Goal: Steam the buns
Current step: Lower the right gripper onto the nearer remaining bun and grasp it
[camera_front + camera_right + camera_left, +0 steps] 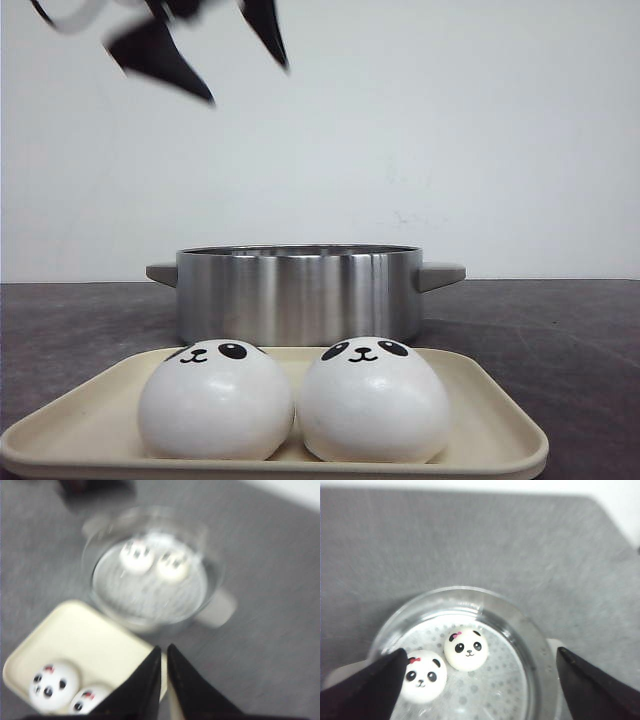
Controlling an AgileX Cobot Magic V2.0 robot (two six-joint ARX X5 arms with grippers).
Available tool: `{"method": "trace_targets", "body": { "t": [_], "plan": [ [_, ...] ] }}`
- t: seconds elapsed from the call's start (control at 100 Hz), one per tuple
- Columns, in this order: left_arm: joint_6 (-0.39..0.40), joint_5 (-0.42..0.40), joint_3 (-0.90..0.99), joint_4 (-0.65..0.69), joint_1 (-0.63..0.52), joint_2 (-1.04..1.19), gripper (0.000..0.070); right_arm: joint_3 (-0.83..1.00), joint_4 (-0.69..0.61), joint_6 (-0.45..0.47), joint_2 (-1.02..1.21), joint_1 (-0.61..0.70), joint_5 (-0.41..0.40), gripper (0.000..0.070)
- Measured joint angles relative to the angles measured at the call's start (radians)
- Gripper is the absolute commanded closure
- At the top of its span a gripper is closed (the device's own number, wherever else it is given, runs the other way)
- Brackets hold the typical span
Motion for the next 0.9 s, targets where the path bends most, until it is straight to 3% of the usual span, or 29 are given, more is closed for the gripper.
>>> {"method": "trace_targets", "body": {
  "t": [0.13,0.17,0.21,0.31,0.36,0.5,0.9],
  "plan": [
    [0.0,-0.001,0.0,-0.059,0.001,-0.146,0.0153,-0.192,0.119,0.081,0.033,0.0,-0.108,0.0684],
    [0.0,-0.001,0.0,-0.062,0.0,-0.192,0.0153,-0.238,0.152,0.11,0.055,0.0,-0.151,0.0653],
    [0.0,-0.001,0.0,-0.063,-0.002,-0.239,0.0153,-0.277,0.177,0.138,0.08,-0.001,-0.19,0.0565],
    [0.0,-0.001,0.0,-0.078,-0.003,-0.348,0.0153,-0.322,0.193,0.196,0.148,0.002,-0.26,0.0272],
    [0.0,-0.001,0.0,-0.093,-0.005,-0.391,0.0153,-0.322,0.204,0.218,0.178,0.005,-0.286,0.0199],
    [0.0,-0.001,0.0,-0.145,-0.006,-0.477,0.0153,-0.32,0.238,0.262,0.254,0.025,-0.334,0.0193],
    [0.031,-0.001,0.0,-0.222,-0.006,-0.592,0.0153,-0.314,0.266,0.337,0.422,0.055,-0.342,0.0197]
  ]
}}
